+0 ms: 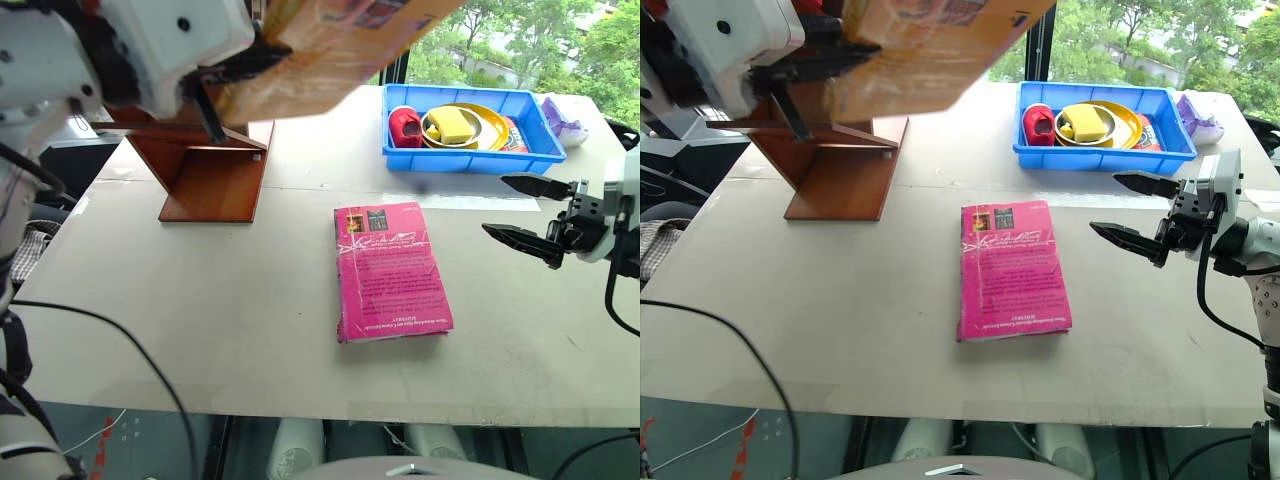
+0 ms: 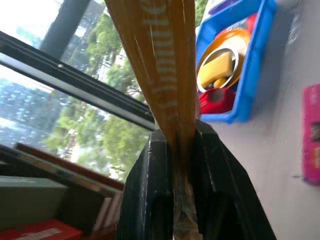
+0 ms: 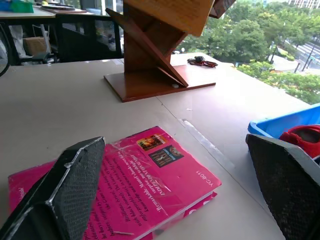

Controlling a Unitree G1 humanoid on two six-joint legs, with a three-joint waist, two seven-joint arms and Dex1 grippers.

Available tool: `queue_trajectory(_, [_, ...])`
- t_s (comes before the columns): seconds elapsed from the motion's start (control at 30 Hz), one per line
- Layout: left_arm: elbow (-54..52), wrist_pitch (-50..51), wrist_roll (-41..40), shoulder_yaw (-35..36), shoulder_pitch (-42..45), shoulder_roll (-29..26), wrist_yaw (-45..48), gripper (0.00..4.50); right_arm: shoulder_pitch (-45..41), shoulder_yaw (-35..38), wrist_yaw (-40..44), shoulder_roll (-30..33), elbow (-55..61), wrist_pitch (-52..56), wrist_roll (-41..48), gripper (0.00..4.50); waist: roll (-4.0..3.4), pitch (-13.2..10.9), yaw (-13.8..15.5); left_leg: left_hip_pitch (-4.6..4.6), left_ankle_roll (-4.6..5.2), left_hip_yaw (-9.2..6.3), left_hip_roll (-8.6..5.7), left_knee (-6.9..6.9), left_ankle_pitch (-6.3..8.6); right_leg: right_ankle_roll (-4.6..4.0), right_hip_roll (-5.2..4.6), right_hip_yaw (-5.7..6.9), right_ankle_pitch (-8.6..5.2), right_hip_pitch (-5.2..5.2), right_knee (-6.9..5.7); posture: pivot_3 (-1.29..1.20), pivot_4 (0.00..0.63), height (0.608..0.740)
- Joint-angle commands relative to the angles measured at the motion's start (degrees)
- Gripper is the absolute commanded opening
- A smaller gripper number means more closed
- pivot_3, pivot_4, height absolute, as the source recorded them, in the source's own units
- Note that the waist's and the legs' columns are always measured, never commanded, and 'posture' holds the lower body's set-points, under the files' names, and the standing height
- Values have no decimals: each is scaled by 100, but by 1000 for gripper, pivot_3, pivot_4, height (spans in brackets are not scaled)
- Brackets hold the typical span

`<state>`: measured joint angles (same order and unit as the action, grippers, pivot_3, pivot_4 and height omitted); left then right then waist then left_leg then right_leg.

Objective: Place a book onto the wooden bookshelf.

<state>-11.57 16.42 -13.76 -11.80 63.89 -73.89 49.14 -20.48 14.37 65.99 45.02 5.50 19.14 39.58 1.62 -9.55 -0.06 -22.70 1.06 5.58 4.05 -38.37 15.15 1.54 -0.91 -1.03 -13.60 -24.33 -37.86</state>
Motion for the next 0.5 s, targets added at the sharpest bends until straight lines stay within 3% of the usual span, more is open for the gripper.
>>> queue_trajectory(0.03, [819, -855, 960, 9, 401, -142, 545, 2, -255, 5, 101, -68, -169, -254, -98, 4500, 0, 0, 2, -2, 0, 0, 0, -1, 0, 0, 0, 0, 0, -1, 2, 0, 150, 740])
queue_trajectory(0.33, [2036, -1111, 2392, -275, 210, -521, 1876, 2, -408, 41, 164, -226, -29, -377, -2, 4500, -1, -3, 48, -44, 0, 16, 7, -3, -1, 3, -1, -9, 0, -52, -8, 0, 150, 740])
queue_trajectory(0.5, [3079, -1999, 2890, -440, 426, -251, 2153, 2, -411, 172, -58, -335, 332, -243, 272, 4500, 1, -5, 54, -46, 1, 20, 12, -9, 0, 3, 0, -9, 0, -56, -17, 0, 150, 740])
